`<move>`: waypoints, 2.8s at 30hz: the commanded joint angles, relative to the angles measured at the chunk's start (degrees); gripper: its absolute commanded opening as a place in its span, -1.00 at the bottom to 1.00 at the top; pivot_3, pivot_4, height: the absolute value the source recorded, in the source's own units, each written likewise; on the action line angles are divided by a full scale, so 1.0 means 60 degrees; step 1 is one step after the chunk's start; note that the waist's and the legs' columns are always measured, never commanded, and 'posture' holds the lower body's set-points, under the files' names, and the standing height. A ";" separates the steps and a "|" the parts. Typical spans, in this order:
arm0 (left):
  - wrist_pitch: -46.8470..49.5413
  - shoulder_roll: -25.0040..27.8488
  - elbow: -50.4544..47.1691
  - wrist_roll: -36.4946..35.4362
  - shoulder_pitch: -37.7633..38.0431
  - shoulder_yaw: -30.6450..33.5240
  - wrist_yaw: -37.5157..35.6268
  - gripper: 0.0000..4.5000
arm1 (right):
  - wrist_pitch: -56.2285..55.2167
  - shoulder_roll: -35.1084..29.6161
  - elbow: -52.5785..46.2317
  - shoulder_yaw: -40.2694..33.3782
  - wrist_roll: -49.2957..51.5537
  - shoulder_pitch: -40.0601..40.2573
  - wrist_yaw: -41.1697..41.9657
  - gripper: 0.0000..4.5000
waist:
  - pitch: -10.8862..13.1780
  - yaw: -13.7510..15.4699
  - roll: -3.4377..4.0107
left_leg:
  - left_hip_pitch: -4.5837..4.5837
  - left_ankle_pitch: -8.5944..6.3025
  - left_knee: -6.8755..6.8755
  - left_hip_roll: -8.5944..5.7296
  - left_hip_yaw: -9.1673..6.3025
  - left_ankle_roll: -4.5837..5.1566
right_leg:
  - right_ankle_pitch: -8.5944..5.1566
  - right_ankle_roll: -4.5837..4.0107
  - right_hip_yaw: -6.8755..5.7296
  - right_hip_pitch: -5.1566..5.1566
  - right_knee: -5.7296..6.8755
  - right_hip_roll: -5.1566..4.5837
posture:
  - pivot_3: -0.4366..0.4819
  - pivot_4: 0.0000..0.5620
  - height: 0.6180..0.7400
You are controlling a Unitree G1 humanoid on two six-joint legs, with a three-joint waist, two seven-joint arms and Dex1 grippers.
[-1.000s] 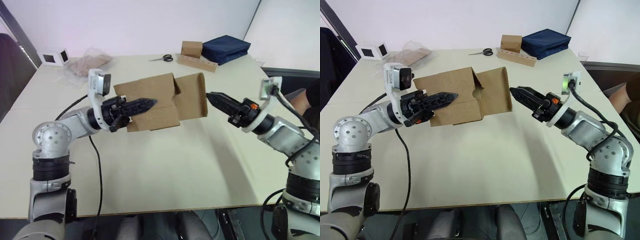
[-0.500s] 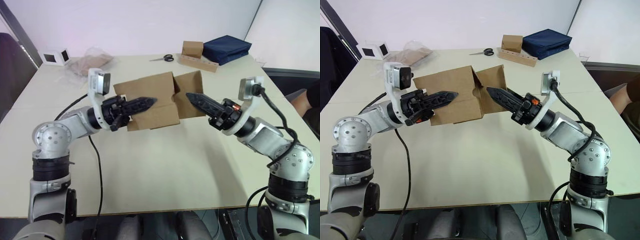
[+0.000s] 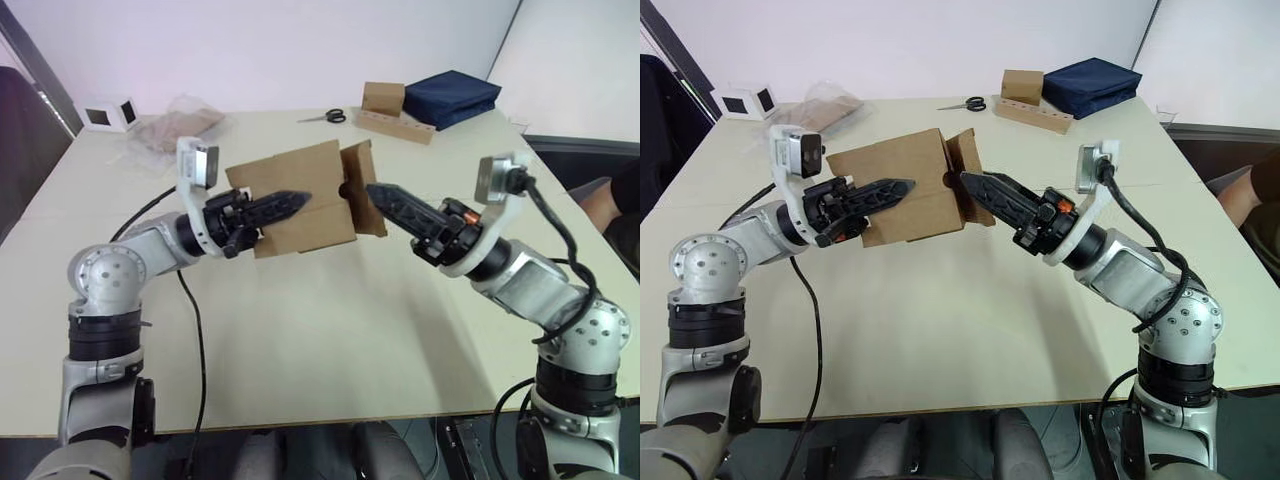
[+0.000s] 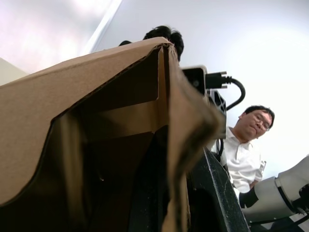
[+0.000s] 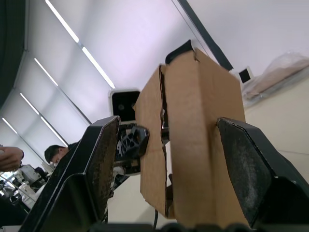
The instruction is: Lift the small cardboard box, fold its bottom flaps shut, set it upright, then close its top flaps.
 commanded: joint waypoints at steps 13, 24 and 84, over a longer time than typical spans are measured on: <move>-0.0054 0.0018 -0.0260 -0.0228 -0.0067 0.0210 0.0131 -1.00 | -0.0489 -0.0183 -0.0274 0.0091 -0.0150 0.0147 0.0222 -0.28 | 0.0000 0.0003 0.0000 | 0.0000 0.0000 -0.0002 0.0000 0.0000 0.0000 | 0.0000 0.0000 0.0000 0.0000 -0.0001 -0.0001 | -0.05 -0.47 1.00; -0.0008 -0.0075 -0.0461 -0.0424 0.0031 0.0247 0.0384 -1.00 | -0.0705 -0.0210 -0.0212 0.0211 -0.0724 0.0133 0.0289 -0.28 | 0.0000 0.0004 0.0000 | 0.0000 0.0000 -0.0002 0.0000 0.0001 0.0000 | 0.0000 0.0000 0.0000 0.0000 -0.0001 -0.0001 | -0.05 -0.47 1.00; -0.0488 -0.0889 -0.0737 -0.0562 0.0265 0.0112 0.1304 -1.00 | -0.1332 0.0759 -0.0920 0.0899 -0.0610 -0.0192 -0.1372 -0.28 | 0.0000 0.0004 0.0000 | 0.0000 0.0000 -0.0004 0.0000 0.0000 0.0000 | 0.0000 0.0000 0.0001 -0.0001 -0.0003 -0.0001 | -0.05 -0.47 1.00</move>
